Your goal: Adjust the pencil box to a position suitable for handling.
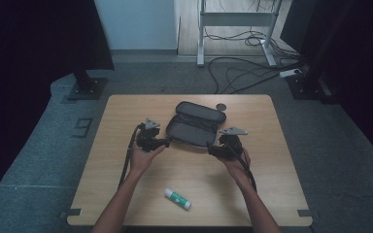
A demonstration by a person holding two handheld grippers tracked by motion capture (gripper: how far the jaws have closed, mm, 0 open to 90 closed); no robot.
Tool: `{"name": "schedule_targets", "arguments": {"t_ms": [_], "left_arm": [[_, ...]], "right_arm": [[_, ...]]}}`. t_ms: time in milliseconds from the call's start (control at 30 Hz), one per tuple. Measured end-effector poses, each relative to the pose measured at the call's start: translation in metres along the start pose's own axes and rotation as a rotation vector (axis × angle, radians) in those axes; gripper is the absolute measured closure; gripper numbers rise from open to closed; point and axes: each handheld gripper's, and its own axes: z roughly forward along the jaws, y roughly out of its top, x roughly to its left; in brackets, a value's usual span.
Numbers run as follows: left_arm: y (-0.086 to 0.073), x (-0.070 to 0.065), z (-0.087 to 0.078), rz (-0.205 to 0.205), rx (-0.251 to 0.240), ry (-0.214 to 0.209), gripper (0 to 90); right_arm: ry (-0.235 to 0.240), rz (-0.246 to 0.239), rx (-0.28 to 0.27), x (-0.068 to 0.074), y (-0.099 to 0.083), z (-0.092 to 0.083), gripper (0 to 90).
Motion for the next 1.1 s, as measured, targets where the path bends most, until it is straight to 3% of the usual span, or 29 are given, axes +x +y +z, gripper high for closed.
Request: {"name": "schedule_targets", "arguments": {"t_ms": [200, 433, 667, 1100], "left_arm": [[0.004, 0.001, 0.012, 0.004, 0.012, 0.006, 34.7], [0.009, 0.006, 0.024, -0.005, 0.018, 0.029, 36.8], [0.004, 0.013, 0.039, -0.023, 0.058, 0.037, 38.1], [-0.004, 0.028, 0.065, -0.073, 0.078, 0.075, 40.8]], "right_arm": [[0.001, -0.006, 0.018, 0.002, 0.002, 0.013, 30.0], [-0.007, 0.021, 0.041, -0.004, 0.0, 0.029, 33.1], [-0.026, 0.046, 0.063, -0.013, -0.004, 0.042, 34.9], [-0.053, 0.054, 0.079, -0.017, -0.008, 0.057, 40.3]]}}
